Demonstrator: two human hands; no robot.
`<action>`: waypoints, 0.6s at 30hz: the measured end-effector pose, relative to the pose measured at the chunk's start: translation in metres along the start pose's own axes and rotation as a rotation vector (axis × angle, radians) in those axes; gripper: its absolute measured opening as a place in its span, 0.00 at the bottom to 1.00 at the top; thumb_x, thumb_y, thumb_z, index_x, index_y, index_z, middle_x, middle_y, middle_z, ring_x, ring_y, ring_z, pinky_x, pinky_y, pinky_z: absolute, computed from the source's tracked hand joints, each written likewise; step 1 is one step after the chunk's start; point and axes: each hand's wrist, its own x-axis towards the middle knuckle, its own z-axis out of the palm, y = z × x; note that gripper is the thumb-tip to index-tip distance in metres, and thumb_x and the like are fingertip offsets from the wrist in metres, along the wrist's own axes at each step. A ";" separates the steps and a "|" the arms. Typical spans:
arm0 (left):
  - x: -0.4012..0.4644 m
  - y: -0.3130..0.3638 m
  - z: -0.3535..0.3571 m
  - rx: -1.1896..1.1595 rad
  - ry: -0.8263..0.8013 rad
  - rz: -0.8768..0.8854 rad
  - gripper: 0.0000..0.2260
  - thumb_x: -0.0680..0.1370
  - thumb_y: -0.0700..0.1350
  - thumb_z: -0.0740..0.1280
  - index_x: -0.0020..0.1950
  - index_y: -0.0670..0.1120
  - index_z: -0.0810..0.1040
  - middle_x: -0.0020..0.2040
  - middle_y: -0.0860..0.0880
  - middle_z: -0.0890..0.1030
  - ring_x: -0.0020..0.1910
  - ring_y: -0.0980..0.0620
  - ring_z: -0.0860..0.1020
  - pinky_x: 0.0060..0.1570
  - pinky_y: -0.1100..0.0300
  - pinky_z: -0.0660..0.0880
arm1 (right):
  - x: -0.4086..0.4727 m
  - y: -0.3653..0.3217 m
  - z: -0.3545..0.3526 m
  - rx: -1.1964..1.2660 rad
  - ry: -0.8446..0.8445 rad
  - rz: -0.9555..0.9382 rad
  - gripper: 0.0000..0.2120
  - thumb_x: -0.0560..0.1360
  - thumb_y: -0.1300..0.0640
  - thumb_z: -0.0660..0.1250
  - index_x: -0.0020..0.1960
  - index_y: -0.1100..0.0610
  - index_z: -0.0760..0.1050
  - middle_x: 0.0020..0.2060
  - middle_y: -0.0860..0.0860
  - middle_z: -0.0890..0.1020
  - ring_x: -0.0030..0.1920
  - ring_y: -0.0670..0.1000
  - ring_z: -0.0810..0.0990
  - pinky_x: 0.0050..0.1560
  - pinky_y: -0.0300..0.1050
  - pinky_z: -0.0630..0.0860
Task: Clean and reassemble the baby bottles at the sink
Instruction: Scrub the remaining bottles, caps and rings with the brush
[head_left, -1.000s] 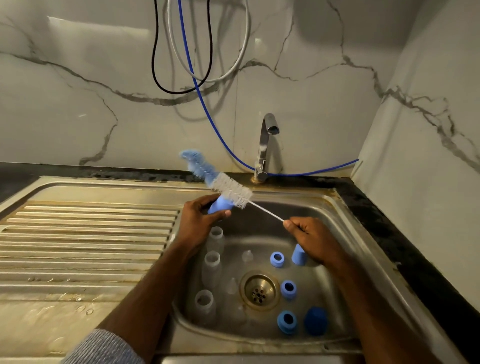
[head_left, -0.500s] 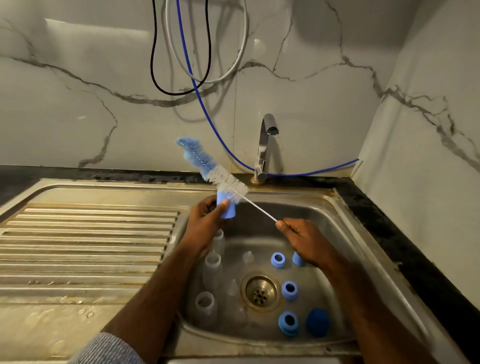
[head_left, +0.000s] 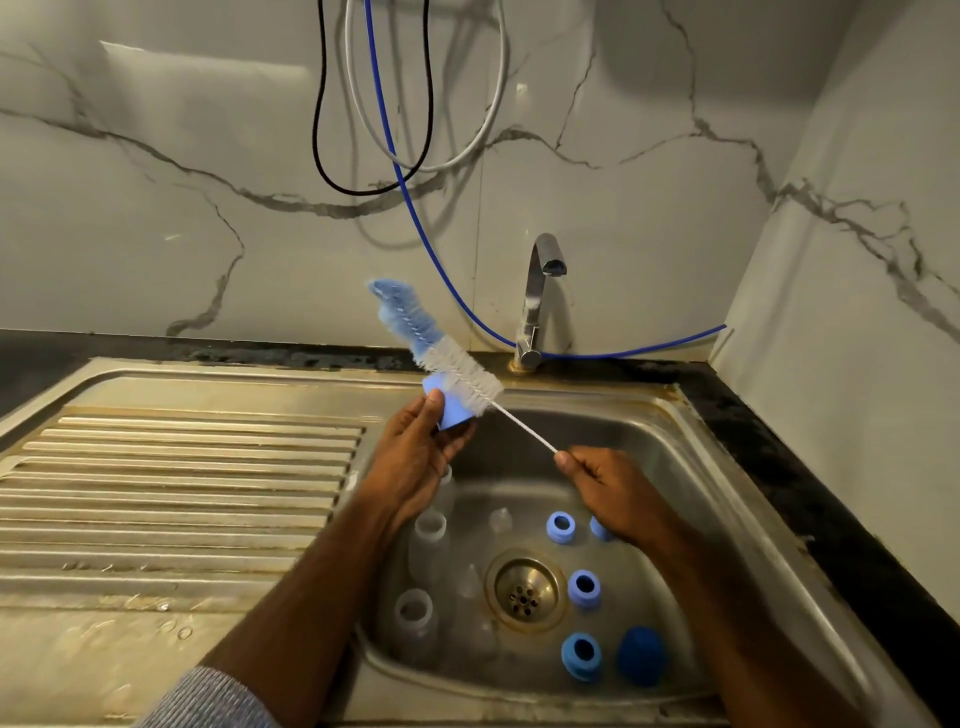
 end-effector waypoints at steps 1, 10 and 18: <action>-0.002 -0.005 0.003 0.012 -0.021 -0.025 0.18 0.79 0.46 0.66 0.66 0.41 0.75 0.62 0.38 0.82 0.61 0.40 0.82 0.58 0.46 0.81 | 0.000 -0.004 0.005 -0.004 0.008 -0.012 0.19 0.83 0.49 0.60 0.33 0.49 0.69 0.24 0.44 0.71 0.26 0.42 0.70 0.29 0.36 0.67; 0.005 -0.004 -0.002 0.066 0.012 -0.025 0.15 0.83 0.50 0.62 0.67 0.45 0.76 0.64 0.39 0.81 0.63 0.39 0.80 0.59 0.39 0.78 | -0.002 0.001 -0.004 0.021 0.027 0.004 0.21 0.83 0.51 0.61 0.31 0.46 0.68 0.24 0.42 0.71 0.26 0.42 0.68 0.30 0.35 0.65; 0.002 0.002 -0.003 0.030 0.015 -0.005 0.21 0.73 0.44 0.71 0.65 0.40 0.76 0.60 0.39 0.83 0.58 0.43 0.83 0.52 0.50 0.83 | 0.001 0.004 -0.002 -0.033 0.023 -0.019 0.20 0.83 0.49 0.61 0.33 0.48 0.68 0.24 0.44 0.71 0.27 0.42 0.69 0.32 0.41 0.68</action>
